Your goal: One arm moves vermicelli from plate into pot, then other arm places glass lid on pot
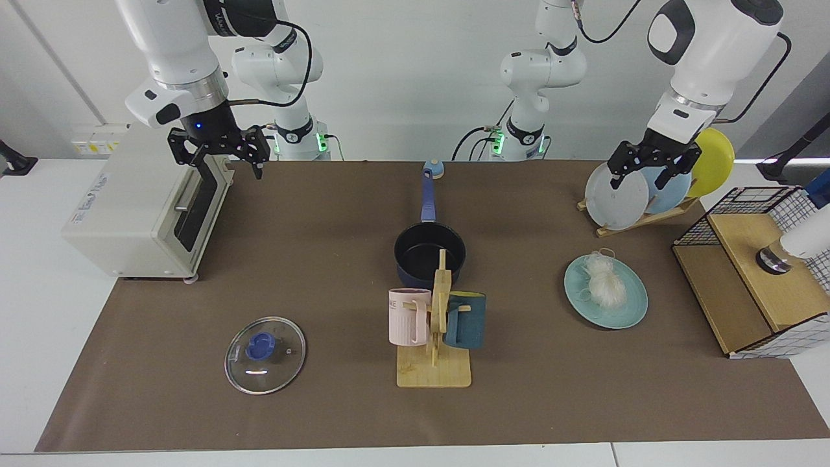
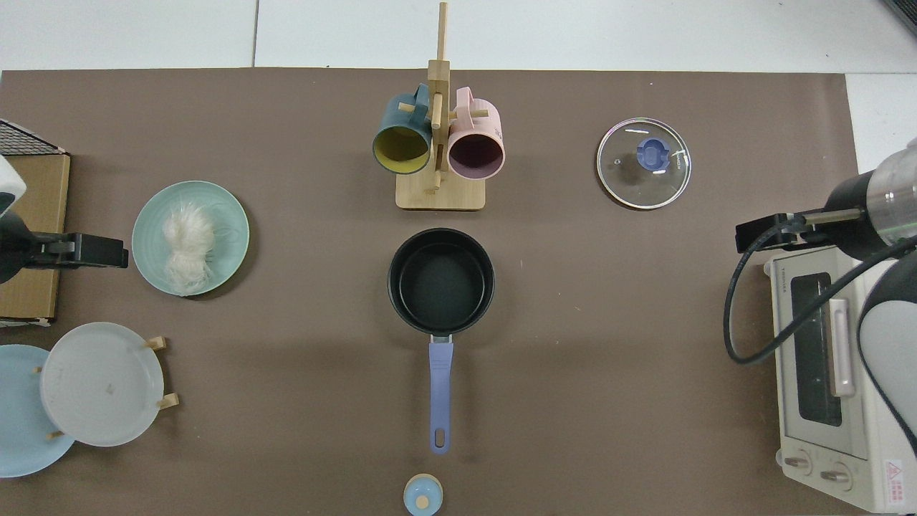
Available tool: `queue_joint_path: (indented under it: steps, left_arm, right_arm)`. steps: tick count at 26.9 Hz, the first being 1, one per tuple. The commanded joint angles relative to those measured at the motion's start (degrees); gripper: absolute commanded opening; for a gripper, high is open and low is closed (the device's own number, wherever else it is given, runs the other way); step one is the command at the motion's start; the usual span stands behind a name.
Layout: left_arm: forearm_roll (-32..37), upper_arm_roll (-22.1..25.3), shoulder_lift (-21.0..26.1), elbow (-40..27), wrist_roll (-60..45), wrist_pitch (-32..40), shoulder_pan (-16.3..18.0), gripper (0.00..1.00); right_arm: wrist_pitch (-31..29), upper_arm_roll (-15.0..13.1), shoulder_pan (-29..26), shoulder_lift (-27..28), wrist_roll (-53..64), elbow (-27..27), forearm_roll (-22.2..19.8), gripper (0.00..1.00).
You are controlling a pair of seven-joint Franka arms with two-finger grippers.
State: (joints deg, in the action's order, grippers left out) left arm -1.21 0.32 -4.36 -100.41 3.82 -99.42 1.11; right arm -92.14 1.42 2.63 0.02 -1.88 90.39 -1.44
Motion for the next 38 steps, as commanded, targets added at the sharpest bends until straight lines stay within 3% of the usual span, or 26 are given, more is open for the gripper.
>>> queue_joint_path:
  steps: [1,27,32,38]
  left_arm:
    - [0.3,0.6,-0.5,-0.5,0.0,-0.6,-0.7,1.0]
    - [0.4,-0.4,0.0,-0.1,-0.7,-1.7,-1.3,1.0]
    - [0.4,-0.2,1.1,0.0,-0.5,-8.9,-0.8,1.0]
    - [0.7,-0.2,6.2,0.3,-0.6,-17.0,-0.6,1.0]
  right_arm:
    - [0.9,0.2,-0.8,-0.2,2.1,-0.4,1.3,1.0]
    - [0.9,0.1,-0.8,-0.2,2.1,-0.4,1.3,1.0]
    - [0.9,0.2,-0.8,-0.2,2.1,-0.4,1.3,1.0]
    - [1.0,0.2,-0.8,-0.1,2.1,-0.4,1.3,1.0]
